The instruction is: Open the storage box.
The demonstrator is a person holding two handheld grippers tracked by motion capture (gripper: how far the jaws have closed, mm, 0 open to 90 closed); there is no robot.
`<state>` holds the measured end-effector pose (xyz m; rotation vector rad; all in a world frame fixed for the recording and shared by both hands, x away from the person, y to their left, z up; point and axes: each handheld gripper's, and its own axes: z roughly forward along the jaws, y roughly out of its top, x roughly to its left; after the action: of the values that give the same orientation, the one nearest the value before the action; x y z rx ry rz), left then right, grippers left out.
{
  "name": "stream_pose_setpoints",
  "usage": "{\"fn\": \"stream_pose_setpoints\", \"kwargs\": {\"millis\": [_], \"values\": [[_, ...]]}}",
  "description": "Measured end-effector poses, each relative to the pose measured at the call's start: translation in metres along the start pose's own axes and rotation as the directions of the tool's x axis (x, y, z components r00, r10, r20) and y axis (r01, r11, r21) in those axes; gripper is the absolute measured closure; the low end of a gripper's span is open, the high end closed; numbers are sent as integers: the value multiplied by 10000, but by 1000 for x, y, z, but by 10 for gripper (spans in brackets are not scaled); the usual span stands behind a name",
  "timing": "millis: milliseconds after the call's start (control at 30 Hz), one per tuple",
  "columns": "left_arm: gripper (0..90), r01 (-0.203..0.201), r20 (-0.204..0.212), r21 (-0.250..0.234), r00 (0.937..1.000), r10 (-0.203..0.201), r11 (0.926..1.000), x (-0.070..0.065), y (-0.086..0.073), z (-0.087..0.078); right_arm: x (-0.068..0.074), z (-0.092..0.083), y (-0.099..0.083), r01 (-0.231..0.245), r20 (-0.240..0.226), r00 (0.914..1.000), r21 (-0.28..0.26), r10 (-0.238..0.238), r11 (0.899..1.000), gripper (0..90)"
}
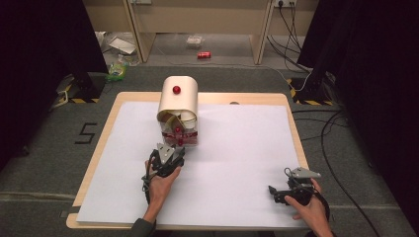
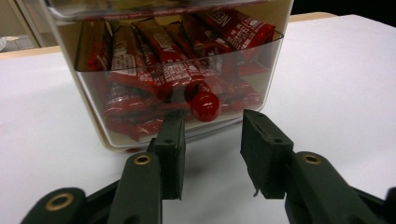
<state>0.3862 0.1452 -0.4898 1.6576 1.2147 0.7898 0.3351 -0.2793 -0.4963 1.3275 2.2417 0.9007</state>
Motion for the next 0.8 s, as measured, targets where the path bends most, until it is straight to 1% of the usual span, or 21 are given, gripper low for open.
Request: {"fn": "stream_pose_setpoints", "kwargs": {"millis": [167, 400, 467, 633, 733, 767, 800], "values": [[625, 71, -158, -76, 9999, -72, 9999, -2, 2, 4, 0, 0, 0, 5, -1, 10000, 2, -5, 10000, 6], [657, 6, -608, -183, 9981, -17, 9998, -7, 4, 9, 0, 0, 0, 16, 4, 10000, -2, -16, 10000, 7], [659, 53, -687, -170, 9976, -64, 9998, -8, 5, 10, 0, 0, 0, 15, 4, 10000, -2, -15, 10000, 7], [673, 10, -922, -127, 9957, -21, 9999, -10, 4, 12, 0, 0, 0, 15, 5, 10000, -3, -15, 10000, 7], [682, 141, -1110, -189, 9937, -161, 9997, -12, 3, 12, 0, 0, 0, 15, 5, 10000, -2, -15, 10000, 7], [682, 141, -1110, -189, 9937, -161, 9997, -12, 3, 12, 0, 0, 0, 16, 7, 10000, -1, -16, 10000, 6], [682, 197, -1233, -218, 9921, -222, 9996, -14, 3, 13, 0, 0, 0, 16, 5, 10000, -1, -16, 10000, 7]]}}
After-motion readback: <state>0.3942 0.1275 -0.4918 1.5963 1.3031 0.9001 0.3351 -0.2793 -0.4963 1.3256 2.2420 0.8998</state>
